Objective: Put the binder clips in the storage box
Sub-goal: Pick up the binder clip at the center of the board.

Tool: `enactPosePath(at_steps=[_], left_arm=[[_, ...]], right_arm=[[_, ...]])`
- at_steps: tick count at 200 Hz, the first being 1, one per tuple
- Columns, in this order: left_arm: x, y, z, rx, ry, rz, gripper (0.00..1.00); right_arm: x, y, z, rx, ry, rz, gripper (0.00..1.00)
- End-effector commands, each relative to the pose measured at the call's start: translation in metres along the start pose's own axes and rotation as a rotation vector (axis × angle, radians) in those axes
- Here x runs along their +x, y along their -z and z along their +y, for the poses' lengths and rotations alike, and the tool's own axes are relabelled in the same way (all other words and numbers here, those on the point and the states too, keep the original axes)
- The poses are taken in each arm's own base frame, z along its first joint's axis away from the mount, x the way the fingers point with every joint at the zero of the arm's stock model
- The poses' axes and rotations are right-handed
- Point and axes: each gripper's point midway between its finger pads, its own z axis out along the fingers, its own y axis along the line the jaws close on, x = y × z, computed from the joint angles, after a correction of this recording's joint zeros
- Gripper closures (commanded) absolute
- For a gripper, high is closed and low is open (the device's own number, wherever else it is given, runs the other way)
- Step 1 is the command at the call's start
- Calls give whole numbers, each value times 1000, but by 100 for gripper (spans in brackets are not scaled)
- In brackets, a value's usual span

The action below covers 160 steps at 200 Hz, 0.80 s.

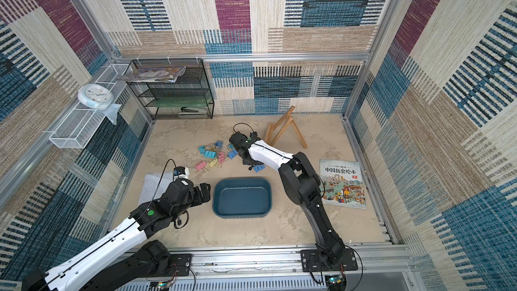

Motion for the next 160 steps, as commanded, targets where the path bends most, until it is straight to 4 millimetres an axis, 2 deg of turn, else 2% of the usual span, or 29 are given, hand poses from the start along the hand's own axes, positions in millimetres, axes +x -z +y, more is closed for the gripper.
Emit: enactPosePath(at_steps=[1, 49, 109, 134, 160], left_arm=[[-4, 0, -3, 10, -10, -13, 1], [-6, 2, -7, 26, -5, -14, 1], [-7, 4, -7, 32, 17, -14, 1], [-5, 4, -6, 32, 23, -11, 1], [-5, 5, -5, 34, 25, -15, 1]], right_arm=[[-1, 1, -7, 28, -2, -13, 69], [0, 8, -19, 43, -30, -48, 83], [-11, 27, -31, 45, -51, -107, 100], [-19, 45, -37, 19, -79, -143, 100], [-24, 76, -40, -103, -148, -179, 100]])
